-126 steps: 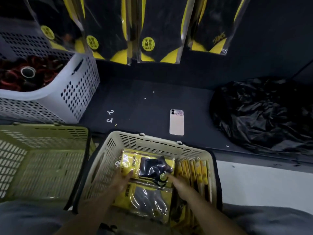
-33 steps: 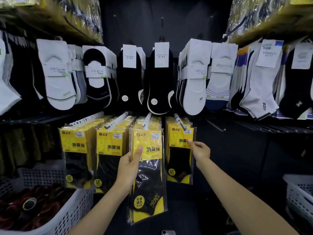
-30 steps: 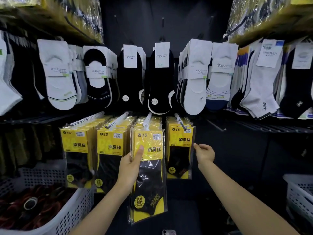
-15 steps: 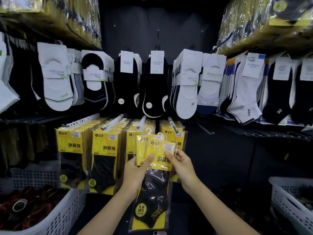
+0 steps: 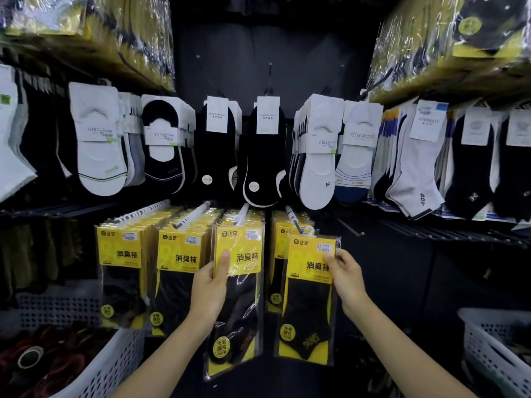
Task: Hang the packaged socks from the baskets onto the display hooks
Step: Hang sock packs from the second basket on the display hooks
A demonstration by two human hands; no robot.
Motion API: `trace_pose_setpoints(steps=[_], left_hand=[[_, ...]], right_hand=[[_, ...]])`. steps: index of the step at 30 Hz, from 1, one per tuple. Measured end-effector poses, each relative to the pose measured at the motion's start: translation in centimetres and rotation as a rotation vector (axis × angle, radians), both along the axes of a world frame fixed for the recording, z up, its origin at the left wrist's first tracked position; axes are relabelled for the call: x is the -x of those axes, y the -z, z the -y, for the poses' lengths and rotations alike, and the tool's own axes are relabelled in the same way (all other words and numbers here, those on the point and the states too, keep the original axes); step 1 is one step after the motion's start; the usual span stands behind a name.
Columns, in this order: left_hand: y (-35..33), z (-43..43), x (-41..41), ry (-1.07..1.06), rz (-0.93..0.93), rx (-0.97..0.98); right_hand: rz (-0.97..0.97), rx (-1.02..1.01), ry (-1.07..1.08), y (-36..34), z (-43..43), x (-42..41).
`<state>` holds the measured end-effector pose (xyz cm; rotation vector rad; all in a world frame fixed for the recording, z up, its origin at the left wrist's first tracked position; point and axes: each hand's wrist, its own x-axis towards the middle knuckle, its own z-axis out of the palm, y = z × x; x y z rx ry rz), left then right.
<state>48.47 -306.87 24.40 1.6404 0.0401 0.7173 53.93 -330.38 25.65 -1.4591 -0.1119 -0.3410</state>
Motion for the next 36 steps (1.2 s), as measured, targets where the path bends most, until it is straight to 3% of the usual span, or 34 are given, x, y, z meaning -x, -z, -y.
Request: trace_pose_setpoints(steps=[5,11,20,24,26,31,36], left_hand=[[0.2,0.0,-0.6,-0.003,-0.015,-0.019],[0.3,0.1,-1.1,0.001,-0.048,-0.023],[0.4,0.3,-1.5,0.016,-0.058,-0.025],[0.9,0.5,-1.2,0.037,-0.060,-0.008],[1.0,0.6,-1.2,0.046,-0.067,-0.006],[1.1,2.9,-1.3,0.160,-0.080,-0.032],[1.3,5.7,-1.2,0.293,-0.087,-0.032]], right_hand=[[0.075,0.127,-0.039,-0.3,-0.9,-1.7],[0.024,0.067,-0.005,0.6,-1.6,-4.2],[-0.130,0.132,0.311,2.2,-2.5,-7.5],[-0.214,0.067,0.364,2.7,-2.4,-6.7],[-0.204,0.023,0.264,2.4,-2.6,-5.4],[-0.145,0.038,-0.282,0.9,-4.0,-0.2],[-0.097,-0.033,-0.280,1.4,-3.8,2.1]])
